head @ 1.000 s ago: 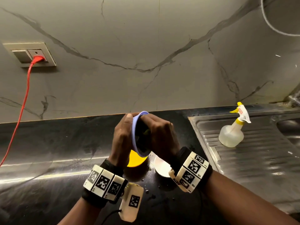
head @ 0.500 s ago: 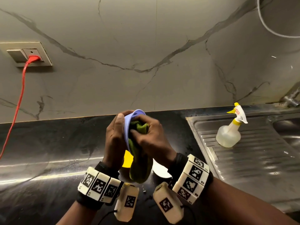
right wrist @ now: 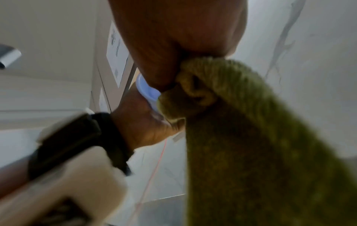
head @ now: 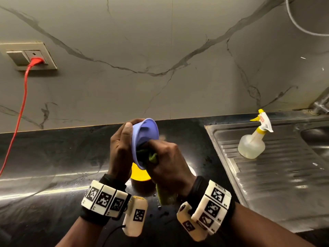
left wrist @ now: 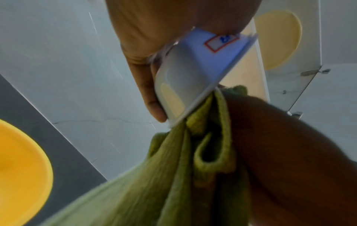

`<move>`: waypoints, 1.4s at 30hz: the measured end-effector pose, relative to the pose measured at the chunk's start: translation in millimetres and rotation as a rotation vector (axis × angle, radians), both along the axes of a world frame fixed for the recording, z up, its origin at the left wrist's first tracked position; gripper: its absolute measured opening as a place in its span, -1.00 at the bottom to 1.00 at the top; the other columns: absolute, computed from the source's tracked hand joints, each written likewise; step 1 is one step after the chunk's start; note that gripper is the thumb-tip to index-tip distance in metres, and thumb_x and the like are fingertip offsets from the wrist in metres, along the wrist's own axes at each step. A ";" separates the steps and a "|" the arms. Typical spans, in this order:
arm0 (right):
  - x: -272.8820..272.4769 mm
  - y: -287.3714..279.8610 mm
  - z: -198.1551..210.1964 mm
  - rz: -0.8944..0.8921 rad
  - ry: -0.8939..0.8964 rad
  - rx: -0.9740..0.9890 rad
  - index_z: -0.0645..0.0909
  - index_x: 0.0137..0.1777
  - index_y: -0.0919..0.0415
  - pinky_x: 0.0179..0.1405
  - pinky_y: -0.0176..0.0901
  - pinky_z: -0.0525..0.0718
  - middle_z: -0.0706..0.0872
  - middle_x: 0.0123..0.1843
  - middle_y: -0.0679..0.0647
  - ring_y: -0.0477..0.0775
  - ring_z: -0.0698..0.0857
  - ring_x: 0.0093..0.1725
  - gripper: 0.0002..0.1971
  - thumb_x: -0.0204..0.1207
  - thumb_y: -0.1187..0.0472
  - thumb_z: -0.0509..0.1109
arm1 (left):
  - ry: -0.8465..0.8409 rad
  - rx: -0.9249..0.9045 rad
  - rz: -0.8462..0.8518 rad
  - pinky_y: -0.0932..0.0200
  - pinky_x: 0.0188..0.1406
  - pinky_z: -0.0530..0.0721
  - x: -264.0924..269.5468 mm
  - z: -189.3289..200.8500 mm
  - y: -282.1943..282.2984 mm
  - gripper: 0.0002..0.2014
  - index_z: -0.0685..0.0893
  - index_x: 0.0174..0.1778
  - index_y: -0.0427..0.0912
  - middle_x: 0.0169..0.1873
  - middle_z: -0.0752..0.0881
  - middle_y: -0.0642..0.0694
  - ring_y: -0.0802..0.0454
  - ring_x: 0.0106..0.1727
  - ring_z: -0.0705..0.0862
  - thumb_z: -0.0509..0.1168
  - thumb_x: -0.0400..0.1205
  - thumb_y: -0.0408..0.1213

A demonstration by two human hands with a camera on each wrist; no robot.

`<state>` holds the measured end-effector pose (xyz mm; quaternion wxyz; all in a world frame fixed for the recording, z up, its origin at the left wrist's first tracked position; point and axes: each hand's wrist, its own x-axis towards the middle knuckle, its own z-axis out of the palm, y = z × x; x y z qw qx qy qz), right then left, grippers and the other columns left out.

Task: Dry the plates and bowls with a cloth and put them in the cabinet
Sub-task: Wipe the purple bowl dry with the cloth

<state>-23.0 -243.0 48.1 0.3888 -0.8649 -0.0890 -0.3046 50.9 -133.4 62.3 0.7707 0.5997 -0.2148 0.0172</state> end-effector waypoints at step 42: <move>7.3 -28.6 -14.7 0.181 -0.144 -0.085 0.72 0.10 0.37 0.23 -0.22 0.60 0.80 0.13 0.16 0.05 0.71 0.13 -0.61 0.24 0.44 0.62 | 0.132 0.062 -0.121 0.17 0.27 0.61 14.5 12.2 16.2 -0.54 0.50 0.45 -0.45 0.21 0.70 -0.21 -0.02 0.26 0.70 0.21 0.76 -0.16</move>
